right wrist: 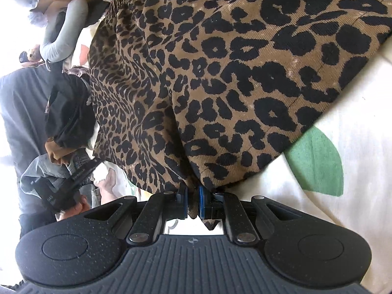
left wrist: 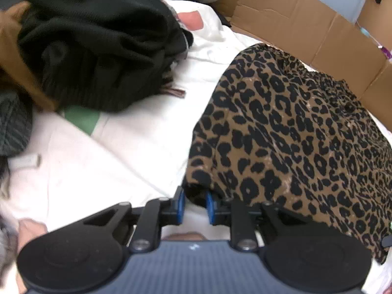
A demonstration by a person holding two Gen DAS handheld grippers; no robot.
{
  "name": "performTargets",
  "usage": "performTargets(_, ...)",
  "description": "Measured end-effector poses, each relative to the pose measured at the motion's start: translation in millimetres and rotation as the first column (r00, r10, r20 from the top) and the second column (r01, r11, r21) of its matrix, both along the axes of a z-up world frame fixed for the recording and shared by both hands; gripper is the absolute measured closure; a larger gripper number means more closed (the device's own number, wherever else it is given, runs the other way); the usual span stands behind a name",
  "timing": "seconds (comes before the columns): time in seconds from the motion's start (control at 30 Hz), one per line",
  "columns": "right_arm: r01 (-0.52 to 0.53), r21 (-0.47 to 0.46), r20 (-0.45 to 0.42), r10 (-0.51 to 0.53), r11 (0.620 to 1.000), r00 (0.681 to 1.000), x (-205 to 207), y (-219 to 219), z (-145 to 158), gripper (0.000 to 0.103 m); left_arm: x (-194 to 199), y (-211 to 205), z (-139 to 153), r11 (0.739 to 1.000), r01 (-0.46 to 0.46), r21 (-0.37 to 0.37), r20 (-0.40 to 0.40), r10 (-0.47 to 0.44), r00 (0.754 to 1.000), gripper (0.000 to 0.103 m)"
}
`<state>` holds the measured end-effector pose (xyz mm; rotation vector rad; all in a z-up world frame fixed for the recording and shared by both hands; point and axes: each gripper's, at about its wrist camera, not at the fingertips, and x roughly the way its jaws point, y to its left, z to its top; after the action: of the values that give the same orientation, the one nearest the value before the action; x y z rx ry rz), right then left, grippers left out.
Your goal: Fold clothes
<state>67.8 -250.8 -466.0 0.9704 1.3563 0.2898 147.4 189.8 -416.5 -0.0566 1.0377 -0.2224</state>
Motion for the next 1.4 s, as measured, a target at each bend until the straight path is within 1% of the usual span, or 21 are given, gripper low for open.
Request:
performTargets(0.1, -0.001, 0.000, 0.001, 0.001, 1.000, 1.000, -1, 0, -1, 0.096, -1, 5, -4, 1.000, -0.007, -0.027, 0.028, 0.007, 1.000, 0.084)
performTargets(0.13, -0.002, -0.001, 0.001, 0.002, 1.000, 1.000, -1, 1, -1, 0.096, 2, 7, -6, 0.999, -0.011, -0.035, 0.027, 0.012, 1.000, 0.091)
performTargets(0.17, -0.005, -0.003, 0.002, 0.005, 1.000, 1.000, 0, 1, 0, 0.096, 4, 8, -7, 0.999, -0.012, -0.039, 0.027, 0.013, 1.000, 0.101)
performTargets(0.3, -0.021, -0.008, 0.009, 0.021, 1.000, 1.000, 1, 2, 3, 0.096, 2, 8, 3, 0.999, 0.050, 0.020, 0.066, -0.051, 0.997, 0.102)
performTargets(0.47, -0.049, 0.007, 0.028, 0.048, 0.999, 0.998, 5, 5, 12, 0.096, -3, 22, 26, 1.000, 0.028, 0.012, 0.118, -0.029, 0.993, 0.102)
performTargets(0.53, -0.061, 0.013, 0.030, 0.060, 0.998, 0.998, 8, 7, 16, 0.099, -5, 26, 37, 1.000, 0.018, 0.020, 0.134, -0.021, 0.991, 0.102)
performTargets(0.63, -0.085, 0.021, 0.021, 0.085, 0.996, 0.996, 8, 11, 16, 0.100, -4, 32, 47, 1.000, 0.009, 0.007, 0.135, -0.010, 0.991, 0.102)
performTargets(0.73, -0.104, 0.024, 0.012, 0.104, 0.994, 0.995, 5, 18, 14, 0.100, -3, 31, 45, 0.999, 0.028, 0.033, 0.135, -0.033, 0.990, 0.102)
performTargets(0.8, -0.114, 0.019, 0.002, 0.114, 0.993, 0.993, 2, 21, 12, 0.100, -3, 32, 40, 1.000, 0.014, 0.019, 0.121, -0.016, 0.993, 0.102)
performTargets(0.93, -0.075, 0.034, -0.007, 0.075, 0.997, 0.997, -1, 16, 8, 0.100, -3, 28, 28, 1.000, -0.001, 0.025, 0.093, -0.001, 0.996, 0.102)
performTargets(1.03, -0.045, 0.059, -0.025, 0.046, 0.997, 0.999, -1, 13, 2, 0.095, -3, 27, 17, 1.000, -0.015, 0.026, 0.076, 0.013, 0.997, 0.102)
performTargets(1.07, -0.050, 0.059, -0.023, 0.051, 0.997, 0.998, -2, 13, 2, 0.091, -1, 27, 14, 0.999, -0.022, 0.023, 0.068, 0.020, 0.998, 0.102)
performTargets(1.13, -0.054, 0.063, -0.018, 0.056, 0.997, 0.998, -2, 15, 1, 0.082, 1, 26, 10, 0.999, -0.029, 0.021, 0.056, 0.028, 0.998, 0.102)
performTargets(1.17, -0.049, 0.071, -0.016, 0.051, 0.996, 0.999, -3, 15, 1, 0.070, 2, 25, 8, 0.999, -0.031, 0.021, 0.052, 0.029, 0.998, 0.102)
performTargets(1.2, -0.044, 0.078, -0.013, 0.045, 0.996, 0.999, -4, 16, 0, 0.062, 2, 23, 7, 0.999, -0.031, 0.022, 0.048, 0.030, 0.998, 0.102)
performTargets(1.23, -0.039, 0.081, -0.010, 0.040, 0.996, 0.999, -5, 18, 0, 0.059, 3, 23, 6, 0.999, -0.032, 0.021, 0.046, 0.031, 0.998, 0.100)
performTargets(1.33, -0.034, 0.085, -0.007, 0.035, 0.996, 0.999, -5, 23, -6, 0.059, 3, 23, 6, 0.998, -0.056, -0.011, 0.065, 0.057, 0.996, 0.093)
performTargets(1.37, -0.039, 0.088, -0.006, 0.039, 0.995, 0.999, -4, 25, -7, 0.061, 2, 22, 7, 0.998, -0.058, -0.018, 0.079, 0.060, 0.995, 0.092)
performTargets(1.4, -0.043, 0.091, -0.006, 0.044, 0.995, 0.999, -4, 28, -9, 0.068, 2, 22, 7, 0.998, -0.055, -0.020, 0.085, 0.057, 0.995, 0.092)
